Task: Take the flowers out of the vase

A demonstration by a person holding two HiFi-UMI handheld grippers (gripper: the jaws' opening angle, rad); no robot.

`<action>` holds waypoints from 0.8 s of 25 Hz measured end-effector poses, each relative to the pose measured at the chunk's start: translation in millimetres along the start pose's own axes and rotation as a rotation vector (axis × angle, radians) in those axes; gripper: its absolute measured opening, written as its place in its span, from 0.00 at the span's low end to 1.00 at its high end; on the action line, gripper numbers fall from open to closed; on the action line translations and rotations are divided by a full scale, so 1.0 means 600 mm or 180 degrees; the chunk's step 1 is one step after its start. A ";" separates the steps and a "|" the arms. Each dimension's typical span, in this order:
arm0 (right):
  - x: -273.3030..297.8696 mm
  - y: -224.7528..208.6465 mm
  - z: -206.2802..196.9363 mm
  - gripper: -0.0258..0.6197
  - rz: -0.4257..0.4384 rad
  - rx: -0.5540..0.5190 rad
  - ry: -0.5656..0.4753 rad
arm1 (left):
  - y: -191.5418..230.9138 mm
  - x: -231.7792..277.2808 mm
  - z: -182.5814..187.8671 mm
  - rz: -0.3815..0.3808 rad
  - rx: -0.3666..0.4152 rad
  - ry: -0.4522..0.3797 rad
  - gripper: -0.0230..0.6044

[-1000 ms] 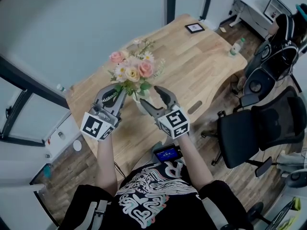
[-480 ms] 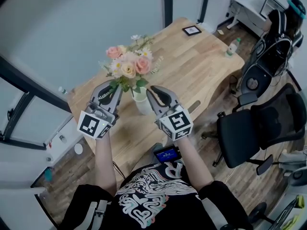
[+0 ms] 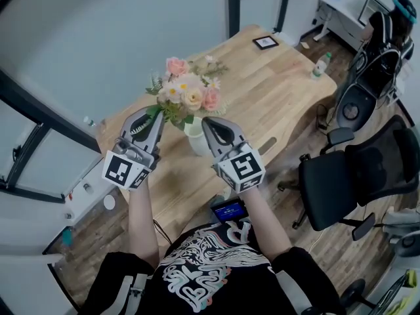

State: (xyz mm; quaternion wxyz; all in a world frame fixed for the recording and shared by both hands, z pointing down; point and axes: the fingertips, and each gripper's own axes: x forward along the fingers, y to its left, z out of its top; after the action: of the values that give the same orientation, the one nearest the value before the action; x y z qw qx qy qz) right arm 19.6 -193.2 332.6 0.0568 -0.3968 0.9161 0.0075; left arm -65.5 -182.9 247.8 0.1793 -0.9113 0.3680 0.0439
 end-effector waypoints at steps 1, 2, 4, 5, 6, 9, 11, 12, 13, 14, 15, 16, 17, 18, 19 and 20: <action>0.000 0.003 0.001 0.05 0.0022 -0.0022 -0.0013 | -0.002 -0.001 -0.002 0.0000 -0.0004 0.0011 0.07; 0.000 0.006 0.003 0.05 0.0040 -0.0035 -0.0026 | -0.004 -0.001 -0.004 -0.0002 -0.0011 0.0021 0.07; 0.001 0.009 0.004 0.05 0.0050 -0.0031 -0.0034 | -0.009 -0.004 -0.009 -0.0009 -0.0028 0.0039 0.07; 0.001 0.009 0.002 0.05 0.0049 -0.0017 -0.0027 | -0.012 -0.006 -0.012 -0.0012 -0.0036 0.0048 0.07; 0.001 0.009 0.000 0.05 0.0050 0.0001 -0.0011 | -0.015 -0.009 -0.016 -0.0013 -0.0045 0.0058 0.07; 0.001 0.013 -0.009 0.05 0.0079 0.0049 0.0036 | -0.018 -0.017 -0.025 0.0005 -0.0083 0.0085 0.07; 0.002 0.019 -0.011 0.05 0.0110 0.0074 0.0048 | -0.017 -0.024 -0.030 0.0027 -0.0105 0.0104 0.07; 0.002 0.023 -0.012 0.05 0.0129 0.0083 0.0053 | -0.017 -0.029 -0.032 0.0040 -0.0113 0.0113 0.07; 0.002 0.028 -0.014 0.05 0.0149 0.0090 0.0061 | -0.018 -0.034 -0.033 0.0053 -0.0121 0.0123 0.07; 0.002 0.032 -0.016 0.05 0.0168 0.0097 0.0072 | -0.019 -0.039 -0.035 0.0065 -0.0130 0.0134 0.07; 0.001 0.036 -0.018 0.05 0.0189 0.0105 0.0086 | -0.020 -0.043 -0.038 0.0078 -0.0140 0.0148 0.07; 0.001 0.039 -0.021 0.05 0.0212 0.0117 0.0100 | -0.020 -0.046 -0.040 0.0093 -0.0152 0.0164 0.07; 0.001 0.043 -0.024 0.05 0.0235 0.0129 0.0115 | -0.021 -0.050 -0.043 0.0113 -0.0165 0.0179 0.07; 0.001 0.047 -0.027 0.05 0.0258 0.0140 0.0129 | -0.021 -0.055 -0.045 0.0137 -0.0181 0.0190 0.07; 0.001 0.053 -0.030 0.05 0.0278 0.0150 0.0142 | -0.021 -0.061 -0.048 0.0162 -0.0200 0.0197 0.07; 0.002 0.058 -0.033 0.05 0.0297 0.0158 0.0157 | -0.022 -0.067 -0.051 0.0185 -0.0217 0.0206 0.07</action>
State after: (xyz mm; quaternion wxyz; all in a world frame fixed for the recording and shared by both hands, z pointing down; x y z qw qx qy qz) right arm -8.7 -171.1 351.2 0.0436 -0.3523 0.9346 -0.0224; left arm -87.6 -158.9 289.0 0.1348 -0.9068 0.3982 0.0321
